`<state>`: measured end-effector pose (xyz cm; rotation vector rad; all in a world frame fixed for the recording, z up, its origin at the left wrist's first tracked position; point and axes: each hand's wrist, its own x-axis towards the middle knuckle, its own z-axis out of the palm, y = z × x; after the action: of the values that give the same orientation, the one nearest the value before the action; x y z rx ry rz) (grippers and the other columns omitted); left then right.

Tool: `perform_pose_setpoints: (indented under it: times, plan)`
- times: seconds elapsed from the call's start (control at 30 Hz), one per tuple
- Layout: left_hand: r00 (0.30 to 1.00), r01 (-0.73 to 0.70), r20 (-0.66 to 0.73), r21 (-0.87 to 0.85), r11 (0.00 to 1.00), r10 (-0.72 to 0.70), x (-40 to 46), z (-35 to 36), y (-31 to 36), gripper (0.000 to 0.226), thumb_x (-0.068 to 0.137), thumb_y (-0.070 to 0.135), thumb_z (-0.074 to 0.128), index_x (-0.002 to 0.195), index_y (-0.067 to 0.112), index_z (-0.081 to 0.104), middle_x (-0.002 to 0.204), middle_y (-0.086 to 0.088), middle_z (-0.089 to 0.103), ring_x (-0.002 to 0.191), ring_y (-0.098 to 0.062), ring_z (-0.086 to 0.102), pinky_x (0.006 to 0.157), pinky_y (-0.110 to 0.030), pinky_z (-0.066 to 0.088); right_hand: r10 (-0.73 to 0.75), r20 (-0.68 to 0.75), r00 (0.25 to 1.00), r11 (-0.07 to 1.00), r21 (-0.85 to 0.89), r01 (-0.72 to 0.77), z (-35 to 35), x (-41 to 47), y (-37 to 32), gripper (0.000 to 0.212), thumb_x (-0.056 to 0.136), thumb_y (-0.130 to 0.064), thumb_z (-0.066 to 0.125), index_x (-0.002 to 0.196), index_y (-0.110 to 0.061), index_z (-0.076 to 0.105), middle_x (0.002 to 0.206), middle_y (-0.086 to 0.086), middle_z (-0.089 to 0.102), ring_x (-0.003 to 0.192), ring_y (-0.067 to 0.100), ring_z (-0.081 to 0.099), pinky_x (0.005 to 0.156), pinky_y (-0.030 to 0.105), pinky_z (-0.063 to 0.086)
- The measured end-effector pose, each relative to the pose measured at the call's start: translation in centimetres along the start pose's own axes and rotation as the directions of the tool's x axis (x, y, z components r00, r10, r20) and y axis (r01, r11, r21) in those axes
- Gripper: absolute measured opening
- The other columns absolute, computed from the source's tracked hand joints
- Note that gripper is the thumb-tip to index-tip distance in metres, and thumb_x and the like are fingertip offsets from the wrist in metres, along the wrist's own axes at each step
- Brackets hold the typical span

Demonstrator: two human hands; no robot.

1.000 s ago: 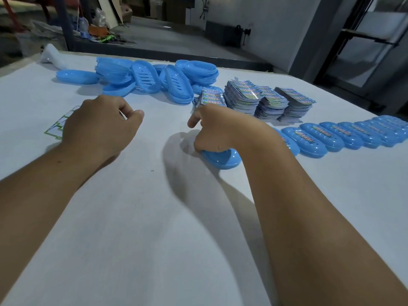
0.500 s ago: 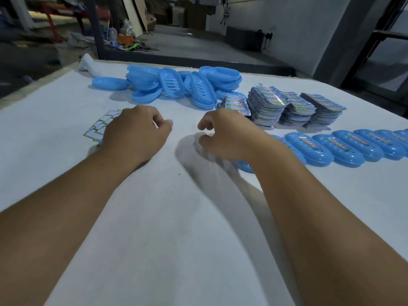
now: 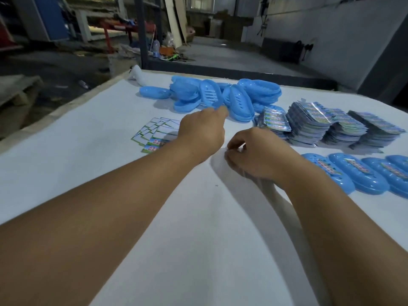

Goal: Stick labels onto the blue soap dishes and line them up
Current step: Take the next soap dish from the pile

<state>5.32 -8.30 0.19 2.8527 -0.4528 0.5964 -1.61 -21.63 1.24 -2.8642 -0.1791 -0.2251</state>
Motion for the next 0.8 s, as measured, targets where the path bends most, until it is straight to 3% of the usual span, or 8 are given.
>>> perform_pose_setpoints:
  times: [0.13, 0.23, 0.43, 0.57, 0.63, 0.7, 0.8]
  plan:
    - [0.992, -0.079, 0.096, 0.016, 0.997, 0.077, 3.7, 1.0, 1.1, 0.062, 0.094, 0.011, 0.047, 0.151, 0.029, 0.029, 0.132, -0.010, 0.055, 0.112, -0.033, 0.059, 0.078, -0.043, 0.043, -0.010, -0.006, 1.000, 1.000, 0.013, 0.010, 0.1, -0.1, 0.2, 0.019, 0.092, -0.030, 0.062, 0.107, -0.027, 0.074, 0.101, 0.000, 0.074, 0.098, 0.024, 0.065, 0.079, 0.031, 0.050]
    - [0.986, -0.111, 0.134, 0.072, 0.991, 0.101, 6.0, 1.1, 1.5, 0.067, 0.094, 0.010, 0.046, 0.154, 0.033, 0.024, 0.143, -0.013, 0.044, 0.121, -0.036, 0.054, 0.087, -0.047, 0.045, -0.024, -0.010, 1.000, 1.000, 0.016, 0.024, 0.3, 0.0, 0.3, 0.020, 0.093, -0.033, 0.063, 0.110, -0.027, 0.073, 0.100, -0.003, 0.074, 0.097, 0.023, 0.066, 0.074, 0.027, 0.045]
    - [0.977, -0.196, 0.136, 0.263, 0.945, 0.165, 8.4, 1.6, 1.9, 0.046, 0.096, 0.010, 0.050, 0.140, 0.024, 0.049, 0.134, -0.008, 0.049, 0.118, -0.032, 0.054, 0.081, -0.045, 0.043, -0.035, 0.011, 0.999, 0.999, 0.038, 0.035, 0.2, 0.3, 0.5, 0.024, 0.093, -0.039, 0.063, 0.113, -0.028, 0.071, 0.101, -0.003, 0.073, 0.099, 0.022, 0.065, 0.074, 0.028, 0.045]
    - [0.977, -0.205, 0.129, 0.343, 0.917, 0.170, 8.7, 1.8, 1.6, 0.035, 0.094, 0.008, 0.054, 0.126, 0.020, 0.059, 0.119, -0.005, 0.061, 0.105, -0.031, 0.062, 0.071, -0.039, 0.043, -0.039, 0.013, 0.999, 0.998, 0.042, 0.039, 0.3, 0.2, 0.5, 0.023, 0.093, -0.038, 0.063, 0.111, -0.026, 0.070, 0.104, -0.002, 0.073, 0.100, 0.024, 0.064, 0.076, 0.030, 0.047]
    - [0.981, -0.187, 0.113, 0.350, 0.918, 0.157, 8.6, 1.7, 1.4, 0.024, 0.095, 0.009, 0.055, 0.115, 0.019, 0.063, 0.096, -0.003, 0.061, 0.090, -0.030, 0.061, 0.067, -0.037, 0.044, -0.032, 0.019, 0.999, 0.999, 0.041, 0.031, 0.3, 0.2, 0.5, 0.023, 0.092, -0.037, 0.062, 0.111, -0.026, 0.070, 0.108, -0.002, 0.073, 0.100, 0.025, 0.063, 0.080, 0.033, 0.051]
    - [0.984, -0.176, 0.084, 0.341, 0.924, 0.156, 8.4, 1.5, 1.2, 0.014, 0.097, 0.012, 0.054, 0.105, 0.018, 0.063, 0.075, 0.000, 0.050, 0.078, -0.027, 0.057, 0.063, -0.035, 0.046, -0.022, 0.020, 1.000, 0.999, 0.046, 0.021, 0.2, 0.2, 0.5, 0.022, 0.092, -0.037, 0.062, 0.110, -0.026, 0.071, 0.108, -0.002, 0.073, 0.099, 0.024, 0.063, 0.078, 0.032, 0.050]
    - [0.978, -0.199, -0.002, 0.281, 0.939, 0.208, 7.6, 1.2, 0.8, 0.014, 0.102, 0.023, 0.050, 0.106, 0.018, 0.062, 0.079, 0.000, 0.051, 0.076, -0.026, 0.054, 0.058, -0.034, 0.039, -0.007, 0.023, 1.000, 0.998, 0.059, 0.006, 0.2, 0.2, 0.3, 0.023, 0.092, -0.037, 0.063, 0.111, -0.027, 0.071, 0.107, -0.001, 0.072, 0.101, 0.023, 0.063, 0.076, 0.030, 0.048]
